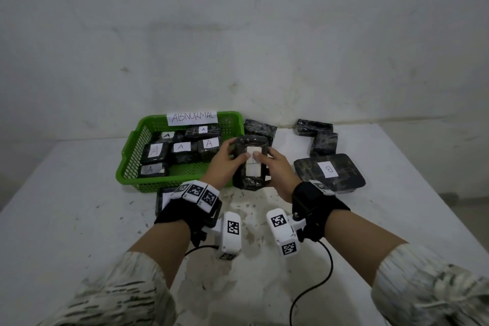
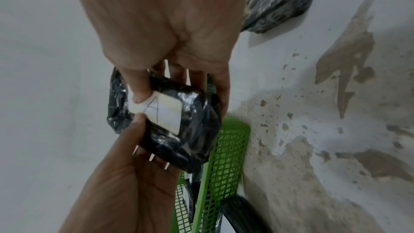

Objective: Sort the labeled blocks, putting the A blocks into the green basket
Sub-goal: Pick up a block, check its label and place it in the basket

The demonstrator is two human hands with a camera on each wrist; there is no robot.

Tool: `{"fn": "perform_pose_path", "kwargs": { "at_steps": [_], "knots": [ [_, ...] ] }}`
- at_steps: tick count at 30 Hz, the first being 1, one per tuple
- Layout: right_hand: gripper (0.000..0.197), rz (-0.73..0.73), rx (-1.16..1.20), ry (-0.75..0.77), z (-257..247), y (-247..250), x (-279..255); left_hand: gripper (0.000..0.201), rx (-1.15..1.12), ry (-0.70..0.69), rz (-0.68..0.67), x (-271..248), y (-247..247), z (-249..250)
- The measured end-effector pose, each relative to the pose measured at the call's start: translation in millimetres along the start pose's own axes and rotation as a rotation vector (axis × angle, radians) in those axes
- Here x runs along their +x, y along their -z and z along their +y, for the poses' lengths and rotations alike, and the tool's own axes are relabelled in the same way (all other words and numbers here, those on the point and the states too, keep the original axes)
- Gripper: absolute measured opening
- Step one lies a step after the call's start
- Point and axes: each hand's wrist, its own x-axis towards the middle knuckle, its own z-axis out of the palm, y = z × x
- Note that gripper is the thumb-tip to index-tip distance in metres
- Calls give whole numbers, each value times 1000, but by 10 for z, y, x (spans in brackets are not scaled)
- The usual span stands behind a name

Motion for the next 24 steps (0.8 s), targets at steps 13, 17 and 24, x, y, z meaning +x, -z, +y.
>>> {"fn": "perform_pose_path", "kwargs": {
  "at_steps": [13,17,24],
  "knots": [
    [39,-67,-60,6,-9,-7,3,51,20,-12,21,8,45,-163],
    [48,-48,-122,35,13,-3,16,60,-14,7,-6,-4,77,-145],
    [64,-80,-76,12,53,-20,17,70,48,-29,-3,-8,71,-159]
  ]
}}
